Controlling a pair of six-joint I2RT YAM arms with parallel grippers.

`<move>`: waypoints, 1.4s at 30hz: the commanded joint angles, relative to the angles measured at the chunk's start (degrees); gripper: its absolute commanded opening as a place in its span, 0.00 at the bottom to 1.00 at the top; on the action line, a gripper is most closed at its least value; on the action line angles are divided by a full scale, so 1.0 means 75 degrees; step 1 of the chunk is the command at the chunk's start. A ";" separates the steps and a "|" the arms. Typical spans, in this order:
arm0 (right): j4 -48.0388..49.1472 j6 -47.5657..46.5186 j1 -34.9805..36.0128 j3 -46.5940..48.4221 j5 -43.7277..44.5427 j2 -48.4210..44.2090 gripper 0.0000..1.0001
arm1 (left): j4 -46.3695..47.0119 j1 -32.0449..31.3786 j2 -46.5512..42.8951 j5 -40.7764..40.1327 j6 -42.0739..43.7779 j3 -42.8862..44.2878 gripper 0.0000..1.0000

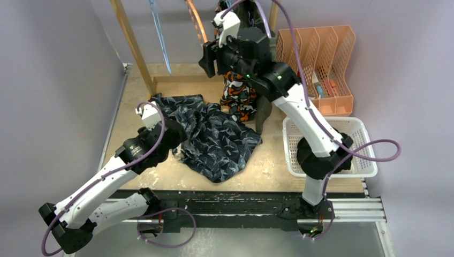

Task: Remove the shorts from the hanger
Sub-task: Place the hanger on the clothes rod, then pick up the shorts at the center of the board.

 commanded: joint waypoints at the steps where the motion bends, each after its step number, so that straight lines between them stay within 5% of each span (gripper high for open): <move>1: 0.0447 -0.0046 0.0019 -0.0176 -0.0619 -0.1167 0.67 | 0.0473 0.0042 0.0120 -0.0037 0.0362 0.0436 0.82; 9: 0.3141 0.0318 0.0019 -0.5784 -0.3244 -0.4302 0.69 | 0.1413 0.0040 -0.0065 0.1031 0.1335 0.0365 0.85; 16: 0.5018 0.1880 0.0112 -0.9849 -0.2471 -0.6316 0.63 | 0.1073 0.0504 0.0386 0.0641 0.1254 0.0004 0.90; 20: 0.5888 0.3305 0.0287 -1.1273 -0.1499 -0.6752 0.74 | 0.2792 0.2145 0.0074 0.2501 0.0987 -0.1285 0.91; 25: 0.5848 0.3123 0.1985 -1.1763 0.1548 -0.6068 0.82 | 0.2494 0.3223 0.0615 0.2588 0.1302 -0.1052 0.92; 30: 0.6278 0.2802 0.3120 -1.1486 0.3073 -0.4434 0.87 | 0.1246 0.3521 0.0281 0.1143 0.1735 -0.0106 0.93; 35: 0.8047 0.2585 0.3265 -1.1583 0.3169 -0.3246 0.92 | 0.1169 0.3521 -0.1007 -0.0118 0.2405 0.0180 0.93; 42: 0.8654 0.2136 0.3265 -1.0448 0.1879 -0.1160 1.00 | 0.1034 0.3526 -0.1340 0.0119 0.2699 -0.0167 0.93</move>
